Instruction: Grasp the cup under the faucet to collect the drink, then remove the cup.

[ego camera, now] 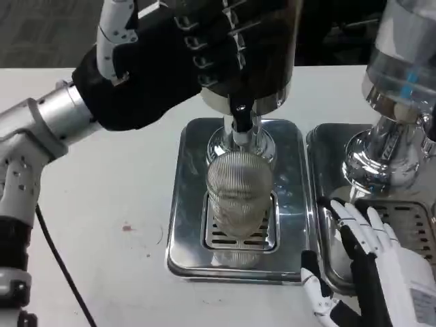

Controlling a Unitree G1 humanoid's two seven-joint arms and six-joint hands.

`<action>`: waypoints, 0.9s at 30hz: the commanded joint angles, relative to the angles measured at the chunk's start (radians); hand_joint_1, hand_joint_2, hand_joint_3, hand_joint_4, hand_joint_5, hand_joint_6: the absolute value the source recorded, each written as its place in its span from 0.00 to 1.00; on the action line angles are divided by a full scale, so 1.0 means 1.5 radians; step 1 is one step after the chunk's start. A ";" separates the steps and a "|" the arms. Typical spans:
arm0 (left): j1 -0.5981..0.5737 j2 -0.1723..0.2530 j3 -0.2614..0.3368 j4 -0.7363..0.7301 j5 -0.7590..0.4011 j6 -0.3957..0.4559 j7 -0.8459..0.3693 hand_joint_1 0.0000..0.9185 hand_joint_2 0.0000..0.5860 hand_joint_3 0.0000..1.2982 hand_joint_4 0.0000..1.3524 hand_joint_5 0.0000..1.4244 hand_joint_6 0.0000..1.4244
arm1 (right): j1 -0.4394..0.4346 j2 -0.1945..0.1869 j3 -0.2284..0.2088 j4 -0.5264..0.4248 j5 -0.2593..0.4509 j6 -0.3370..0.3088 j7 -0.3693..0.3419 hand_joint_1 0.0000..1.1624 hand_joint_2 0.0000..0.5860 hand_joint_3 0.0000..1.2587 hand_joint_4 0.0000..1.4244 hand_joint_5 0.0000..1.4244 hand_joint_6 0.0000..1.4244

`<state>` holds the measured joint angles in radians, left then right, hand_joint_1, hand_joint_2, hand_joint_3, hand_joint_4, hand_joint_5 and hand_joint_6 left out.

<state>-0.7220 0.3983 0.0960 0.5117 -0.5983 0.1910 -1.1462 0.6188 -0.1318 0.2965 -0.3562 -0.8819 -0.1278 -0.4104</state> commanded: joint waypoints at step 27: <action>-0.037 -0.058 -0.042 0.207 0.221 -0.242 -0.018 0.00 0.23 0.08 0.00 0.06 0.00 | 0.014 0.010 0.009 0.001 0.011 0.007 -0.025 0.37 0.85 0.16 0.10 0.04 0.03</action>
<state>-0.8110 0.3122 0.0494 0.8172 -0.3007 -0.1320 -1.1785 0.6377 -0.1220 0.3188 -0.3527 -0.8744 -0.1246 -0.4350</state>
